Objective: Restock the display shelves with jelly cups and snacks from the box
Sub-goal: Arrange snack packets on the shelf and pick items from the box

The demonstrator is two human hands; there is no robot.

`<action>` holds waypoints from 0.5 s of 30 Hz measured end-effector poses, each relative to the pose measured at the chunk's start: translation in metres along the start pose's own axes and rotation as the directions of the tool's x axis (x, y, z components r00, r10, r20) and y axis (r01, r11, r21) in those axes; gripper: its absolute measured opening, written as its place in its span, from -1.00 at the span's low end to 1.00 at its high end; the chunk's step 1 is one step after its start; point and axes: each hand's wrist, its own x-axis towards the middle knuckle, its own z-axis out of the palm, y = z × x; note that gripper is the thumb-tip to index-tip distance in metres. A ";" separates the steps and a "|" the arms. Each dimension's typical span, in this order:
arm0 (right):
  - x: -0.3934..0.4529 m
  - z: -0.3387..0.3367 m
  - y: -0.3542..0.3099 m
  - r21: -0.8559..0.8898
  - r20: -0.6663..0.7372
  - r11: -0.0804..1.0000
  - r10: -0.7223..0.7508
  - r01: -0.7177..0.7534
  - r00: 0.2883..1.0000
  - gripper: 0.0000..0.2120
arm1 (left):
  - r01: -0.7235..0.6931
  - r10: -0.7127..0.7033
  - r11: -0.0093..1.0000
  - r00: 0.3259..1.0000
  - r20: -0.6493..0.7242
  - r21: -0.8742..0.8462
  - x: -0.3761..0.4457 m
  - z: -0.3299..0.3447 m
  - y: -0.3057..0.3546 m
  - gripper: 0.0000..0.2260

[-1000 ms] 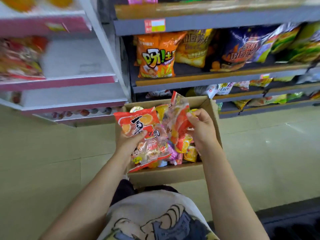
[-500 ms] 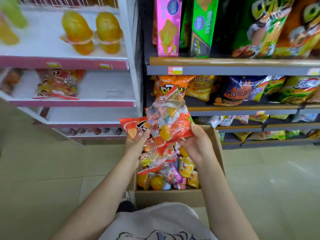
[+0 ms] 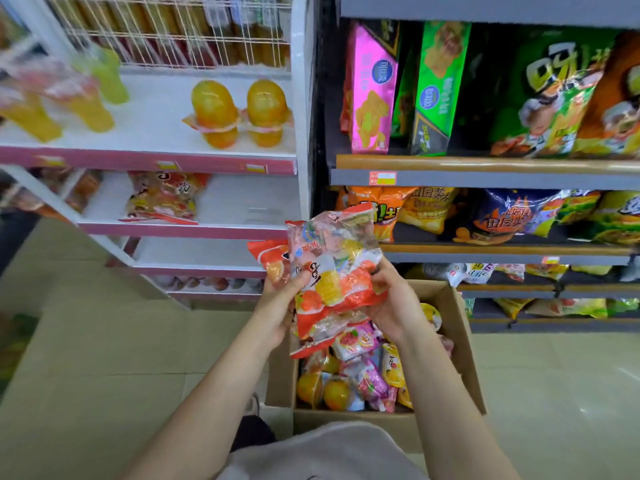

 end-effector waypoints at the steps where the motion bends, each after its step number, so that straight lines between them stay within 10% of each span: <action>1: 0.003 0.005 0.001 -0.031 -0.028 0.999 0.022 -0.023 0.999 -0.69 | -0.006 0.006 1.000 1.000 0.001 0.003 0.002 -0.009 0.001 -0.31; 8: 0.041 0.071 0.029 -0.596 -0.102 0.798 0.036 -0.090 0.994 -0.61 | 0.039 -0.040 0.999 0.997 -0.067 -0.022 0.022 -0.089 0.035 -0.10; 15: 0.113 0.168 0.094 -0.613 -0.123 0.768 0.141 -0.187 0.982 -0.23 | 0.062 -0.071 0.987 0.996 -0.055 -0.150 0.060 -0.174 0.083 -0.23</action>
